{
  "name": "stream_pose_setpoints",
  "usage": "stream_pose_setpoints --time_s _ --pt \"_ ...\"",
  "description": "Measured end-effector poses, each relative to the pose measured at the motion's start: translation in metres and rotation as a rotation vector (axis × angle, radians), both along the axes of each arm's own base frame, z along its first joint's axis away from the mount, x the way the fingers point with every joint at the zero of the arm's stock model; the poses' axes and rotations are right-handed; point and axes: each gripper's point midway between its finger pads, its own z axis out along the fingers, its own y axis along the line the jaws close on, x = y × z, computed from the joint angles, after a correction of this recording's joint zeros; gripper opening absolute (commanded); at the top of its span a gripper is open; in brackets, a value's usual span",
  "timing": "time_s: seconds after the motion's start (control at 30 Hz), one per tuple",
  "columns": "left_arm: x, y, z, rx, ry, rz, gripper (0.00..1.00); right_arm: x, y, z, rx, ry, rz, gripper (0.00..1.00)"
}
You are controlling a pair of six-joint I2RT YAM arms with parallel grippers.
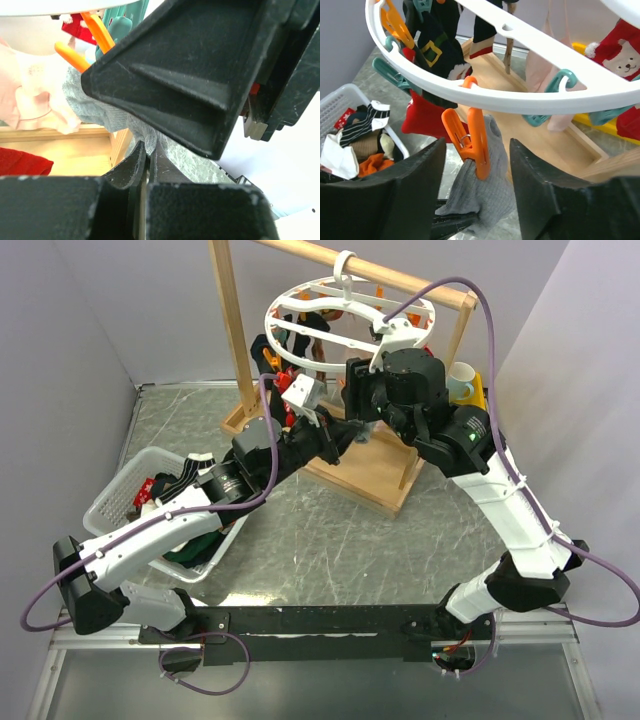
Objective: Remove the socks clipped to the hanger
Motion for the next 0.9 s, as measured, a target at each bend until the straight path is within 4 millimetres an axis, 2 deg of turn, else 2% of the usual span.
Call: stream_pose_setpoints --time_s 0.07,0.23,0.4,0.53,0.57,0.6,0.63,0.7,0.77,0.9 --pt "0.0 -0.001 -0.001 0.003 0.002 -0.001 0.01 0.001 0.0 0.0 -0.006 -0.003 -0.004 0.5" --pt "0.001 -0.004 -0.001 0.004 0.002 -0.004 0.01 0.009 0.006 0.004 -0.007 -0.014 -0.009 0.31" --pt "0.001 -0.004 -0.002 0.006 0.004 -0.007 0.01 0.011 0.008 0.001 -0.018 -0.012 -0.012 0.26" --pt "-0.001 -0.005 -0.003 0.008 0.01 -0.013 0.01 0.012 0.007 0.002 -0.02 -0.015 -0.012 0.27" --pt "-0.001 -0.005 -0.003 0.01 0.011 -0.017 0.01 0.012 0.007 0.002 -0.021 -0.015 -0.011 0.3" --pt "-0.001 -0.005 -0.004 0.011 0.012 -0.019 0.01 0.012 0.007 0.002 -0.022 -0.016 -0.01 0.53" --pt "-0.001 -0.005 -0.004 0.012 0.013 -0.02 0.01 0.012 0.007 0.002 -0.023 -0.016 -0.011 0.62" --pt "-0.002 -0.006 -0.005 0.015 0.015 -0.021 0.01 0.012 0.008 0.003 -0.02 -0.018 -0.01 0.74" --pt "-0.003 -0.006 -0.006 0.017 0.016 -0.026 0.01 0.012 0.008 0.003 -0.022 -0.019 -0.009 0.78" --pt "-0.004 -0.007 -0.006 0.02 0.017 -0.032 0.01 0.012 0.007 0.003 -0.026 -0.021 -0.013 0.77"
